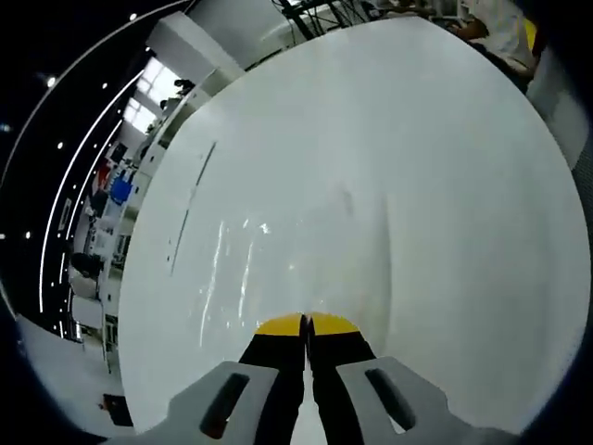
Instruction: Open the resealable bag by pulling the two sides of the seal apart until the entire bag opening is separated and visibly accessible.
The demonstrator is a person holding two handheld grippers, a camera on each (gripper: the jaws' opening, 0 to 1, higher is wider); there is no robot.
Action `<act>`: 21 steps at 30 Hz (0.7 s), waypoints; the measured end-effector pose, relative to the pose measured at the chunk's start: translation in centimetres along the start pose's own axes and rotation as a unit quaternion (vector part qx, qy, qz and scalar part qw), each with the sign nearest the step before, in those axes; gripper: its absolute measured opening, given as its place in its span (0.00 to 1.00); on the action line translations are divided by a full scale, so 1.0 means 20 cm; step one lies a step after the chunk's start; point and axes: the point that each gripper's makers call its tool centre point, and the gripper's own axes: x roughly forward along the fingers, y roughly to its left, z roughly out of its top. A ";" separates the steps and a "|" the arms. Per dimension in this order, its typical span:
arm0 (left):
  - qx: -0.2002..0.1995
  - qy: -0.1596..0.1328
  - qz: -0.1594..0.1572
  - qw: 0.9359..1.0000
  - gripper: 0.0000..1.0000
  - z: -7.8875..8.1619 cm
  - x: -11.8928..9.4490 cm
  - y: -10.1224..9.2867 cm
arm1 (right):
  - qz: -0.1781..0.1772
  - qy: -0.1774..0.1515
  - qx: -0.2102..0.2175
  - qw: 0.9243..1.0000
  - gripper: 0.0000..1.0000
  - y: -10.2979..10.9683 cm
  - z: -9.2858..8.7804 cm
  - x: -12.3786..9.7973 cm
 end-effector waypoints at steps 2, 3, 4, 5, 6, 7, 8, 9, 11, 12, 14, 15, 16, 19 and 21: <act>0.001 -0.001 -0.003 1.000 0.00 0.00 0.02 0.01 | -0.001 0.000 0.002 1.000 0.37 0.00 0.00 0.00; 0.005 0.004 -0.003 1.000 0.00 -0.01 0.03 0.02 | -0.001 0.000 0.002 1.000 0.37 0.00 0.00 0.00; 0.006 0.005 -0.003 1.000 0.00 -0.01 0.03 0.02 | -0.002 0.000 0.003 1.000 0.37 0.00 0.00 0.00; 0.007 0.006 -0.004 1.000 0.00 -0.01 0.03 0.03 | -0.002 0.000 0.003 1.000 0.37 0.00 0.00 0.00; -0.001 -0.001 -0.006 1.000 0.00 0.01 0.03 0.03 | -0.002 0.001 0.004 1.000 0.37 -0.01 0.00 0.00; -0.004 -0.001 -0.010 1.000 0.00 0.01 0.04 0.03 | -0.002 0.001 0.004 1.000 0.37 -0.01 0.00 0.00; -0.001 0.002 -0.012 1.000 0.00 0.00 0.06 0.04 | -0.001 0.001 0.003 1.000 0.37 -0.01 0.00 0.00; 0.000 0.006 -0.013 1.000 0.00 0.00 0.06 0.04 | -0.001 0.001 0.003 1.000 0.37 -0.01 0.00 0.00; -0.002 0.009 -0.019 1.000 0.00 0.00 0.07 0.04 | -0.002 0.001 0.003 1.000 0.37 -0.01 0.00 0.00; -0.015 -0.001 -0.032 0.999 0.03 0.01 0.07 0.02 | -0.003 0.000 0.005 1.000 0.37 -0.01 0.00 0.00; -0.020 -0.009 -0.038 0.999 0.12 0.02 0.06 0.01 | -0.004 -0.001 0.008 1.000 0.37 -0.01 0.00 0.00; -0.024 -0.010 -0.039 0.999 0.15 0.02 0.05 0.01 | -0.005 -0.002 0.009 1.000 0.37 -0.02 0.00 0.00; -0.024 -0.010 -0.040 0.999 0.17 0.02 0.04 0.00 | -0.005 -0.003 0.010 1.000 0.37 -0.02 0.00 0.00; -0.030 -0.019 -0.054 0.998 0.19 0.02 0.00 -0.03 | -0.004 -0.004 0.009 1.000 0.37 -0.01 0.00 0.00; -0.030 -0.021 -0.054 0.998 0.23 0.02 -0.02 -0.04 | -0.003 -0.005 0.007 1.000 0.37 -0.01 0.00 0.00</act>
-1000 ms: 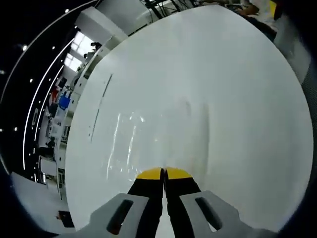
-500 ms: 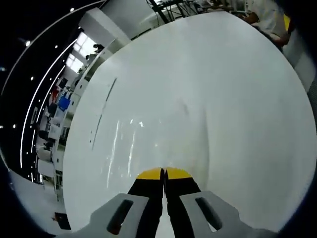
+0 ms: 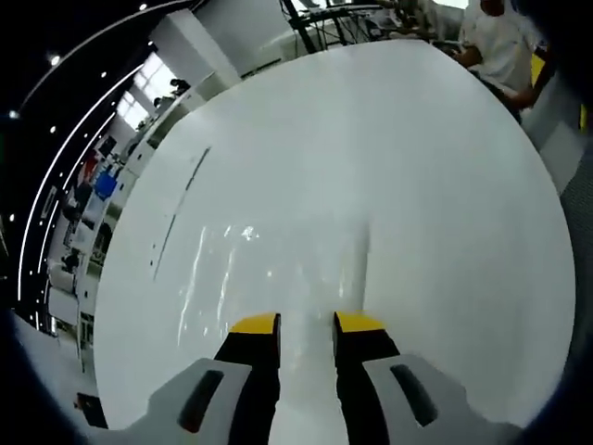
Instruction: Open the resealable bag by pulling the two sides of the seal apart until the entire bag opening is separated and visibly accessible.
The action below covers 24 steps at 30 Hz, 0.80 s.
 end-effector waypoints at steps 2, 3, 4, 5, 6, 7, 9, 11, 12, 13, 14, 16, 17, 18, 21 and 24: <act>0.000 -0.001 0.004 1.000 0.26 0.00 -0.03 0.00 | 0.000 -0.002 0.000 1.000 0.37 0.00 0.00 0.00; -0.001 -0.002 0.004 1.000 0.27 0.01 -0.04 -0.01 | 0.000 -0.003 0.000 1.000 0.37 0.00 0.00 0.00; -0.006 -0.004 0.004 1.000 0.29 0.01 -0.05 -0.02 | 0.001 -0.004 0.000 1.000 0.37 0.00 0.01 0.00; -0.012 -0.006 0.004 1.000 0.30 0.01 -0.06 -0.02 | 0.001 -0.004 0.001 1.000 0.37 0.00 0.01 0.00; -0.039 -0.010 0.004 0.999 0.31 0.01 -0.09 -0.03 | 0.002 -0.006 0.000 1.000 0.37 0.00 0.01 0.00; -0.052 -0.017 0.008 0.998 0.32 0.02 -0.11 -0.04 | 0.002 -0.007 0.000 1.000 0.37 0.00 0.01 0.00; -0.063 -0.028 0.010 0.998 0.33 0.03 -0.15 -0.06 | 0.000 -0.009 -0.003 1.000 0.39 0.00 0.01 0.00; -0.072 -0.037 0.013 0.997 0.36 0.03 -0.19 -0.07 | 0.000 -0.012 -0.004 1.000 0.40 0.00 0.02 -0.01; -0.078 -0.042 0.015 0.996 0.37 0.03 -0.23 -0.09 | -0.002 -0.014 -0.005 1.000 0.41 0.00 0.02 -0.01; -0.088 -0.056 0.022 0.994 0.40 0.04 -0.25 -0.09 | -0.002 -0.015 -0.005 1.000 0.42 0.00 0.02 -0.01; -0.094 -0.066 0.028 0.993 0.44 0.05 -0.27 -0.09 | -0.002 -0.016 -0.004 1.000 0.42 0.00 0.02 -0.01; -0.121 -0.088 0.037 0.988 0.49 0.05 -0.33 -0.09 | -0.001 -0.022 -0.003 1.000 0.43 0.00 0.03 -0.01; -0.127 -0.093 0.043 0.987 0.51 0.05 -0.36 -0.09 | 0.000 -0.023 -0.003 1.000 0.44 0.00 0.03 -0.02; -0.131 -0.090 0.048 0.986 0.52 0.03 -0.39 -0.09 | 0.001 -0.027 -0.001 1.000 0.45 0.00 0.03 -0.02; -0.153 -0.100 0.068 0.981 0.55 0.01 -0.48 -0.10 | 0.000 -0.031 0.000 1.000 0.48 -0.01 0.04 -0.02; -0.184 -0.128 0.078 0.971 0.62 0.02 -0.56 -0.12 | -0.001 -0.041 0.003 0.999 0.54 -0.01 0.05 -0.02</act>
